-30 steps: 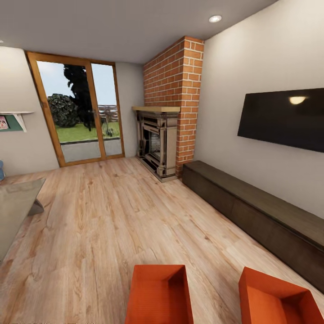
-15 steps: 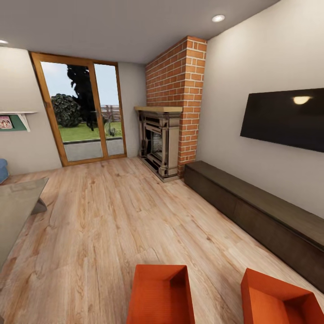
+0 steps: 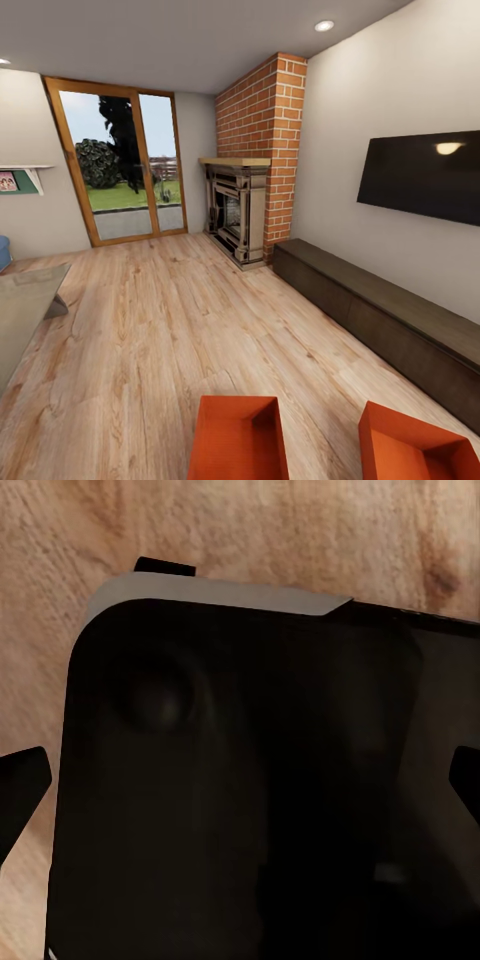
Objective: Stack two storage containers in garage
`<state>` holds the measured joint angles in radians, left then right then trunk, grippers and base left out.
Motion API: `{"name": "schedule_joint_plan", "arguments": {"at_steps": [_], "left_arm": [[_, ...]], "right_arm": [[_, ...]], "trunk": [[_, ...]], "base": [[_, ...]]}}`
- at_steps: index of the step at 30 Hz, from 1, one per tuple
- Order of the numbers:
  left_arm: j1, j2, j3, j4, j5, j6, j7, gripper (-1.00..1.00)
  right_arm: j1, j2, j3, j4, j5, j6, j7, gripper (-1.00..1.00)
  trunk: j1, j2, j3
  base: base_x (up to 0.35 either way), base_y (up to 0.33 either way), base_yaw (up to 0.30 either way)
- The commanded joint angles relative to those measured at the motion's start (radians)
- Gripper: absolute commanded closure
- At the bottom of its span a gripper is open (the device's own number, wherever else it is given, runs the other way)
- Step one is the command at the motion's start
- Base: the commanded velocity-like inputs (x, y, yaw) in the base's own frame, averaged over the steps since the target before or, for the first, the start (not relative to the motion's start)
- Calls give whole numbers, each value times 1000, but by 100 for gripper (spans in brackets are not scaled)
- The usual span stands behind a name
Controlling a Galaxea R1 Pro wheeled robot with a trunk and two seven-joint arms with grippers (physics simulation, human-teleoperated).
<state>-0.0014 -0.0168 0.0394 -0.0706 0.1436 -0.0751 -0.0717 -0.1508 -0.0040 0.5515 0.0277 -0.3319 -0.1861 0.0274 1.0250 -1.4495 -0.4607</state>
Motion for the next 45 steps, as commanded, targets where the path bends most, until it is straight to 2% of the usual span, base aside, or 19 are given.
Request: {"name": "schedule_joint_plan", "arguments": {"at_steps": [1,14,29,37,45], "left_arm": [[0,0,3,0,8,-1,-5,-100],[0,0,3,0,8,-1,-5,-100],[0,-1,2,1,6,-1,-6,-100],[0,26,-2,0,-3,-2,-5,-100],[0,29,-2,0,-2,-2,-5,-100]], "right_arm": [[-1,1,8,3,-10,-6,3,-100],[-1,2,8,3,-12,-6,-6,-100],[-1,0,8,3,-10,2,-9,-100],[-1,0,10,3,-10,4,0,-100],[-1,-2,10,3,-10,5,4,-100]], "trunk": [[0,0,-1],[0,0,-2],[0,0,-24],[0,0,-37],[0,0,-50]], "base": [[12,0,0],[57,0,0],[1,0,0],[0,0,0],[0,0,0]]}}
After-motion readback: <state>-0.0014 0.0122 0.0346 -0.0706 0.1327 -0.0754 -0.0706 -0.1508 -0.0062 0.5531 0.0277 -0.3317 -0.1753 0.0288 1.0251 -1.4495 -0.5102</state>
